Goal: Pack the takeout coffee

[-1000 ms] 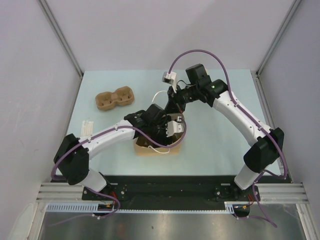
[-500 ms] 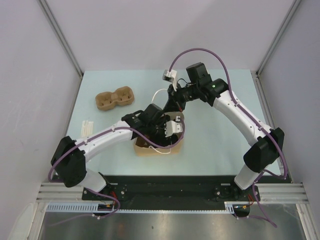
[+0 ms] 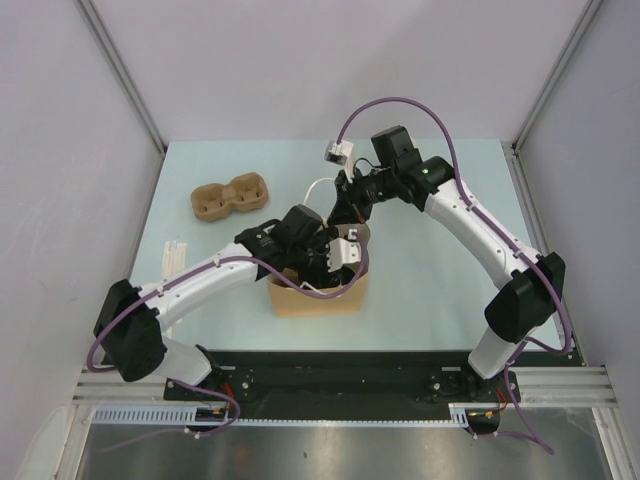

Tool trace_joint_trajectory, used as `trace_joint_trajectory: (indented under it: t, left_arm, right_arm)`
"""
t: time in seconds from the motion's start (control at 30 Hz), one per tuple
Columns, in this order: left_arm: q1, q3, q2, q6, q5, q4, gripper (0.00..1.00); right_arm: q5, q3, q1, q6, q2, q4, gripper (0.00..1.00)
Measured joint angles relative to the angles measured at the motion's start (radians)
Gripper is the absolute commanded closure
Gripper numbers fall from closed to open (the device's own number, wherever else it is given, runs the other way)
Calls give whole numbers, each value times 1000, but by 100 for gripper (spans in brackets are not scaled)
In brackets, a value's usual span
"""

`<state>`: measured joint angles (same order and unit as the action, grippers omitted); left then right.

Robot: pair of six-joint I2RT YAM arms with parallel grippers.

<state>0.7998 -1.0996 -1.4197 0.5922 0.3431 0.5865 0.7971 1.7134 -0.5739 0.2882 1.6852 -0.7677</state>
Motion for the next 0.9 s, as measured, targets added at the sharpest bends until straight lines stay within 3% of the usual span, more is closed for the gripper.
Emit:
trace_joint_trajectory:
  t: [0.9]
  left_arm:
    - [-17, -56, 88, -17, 37, 29, 0]
  right_arm:
    - [-3, 6, -7, 24, 5, -27, 100]
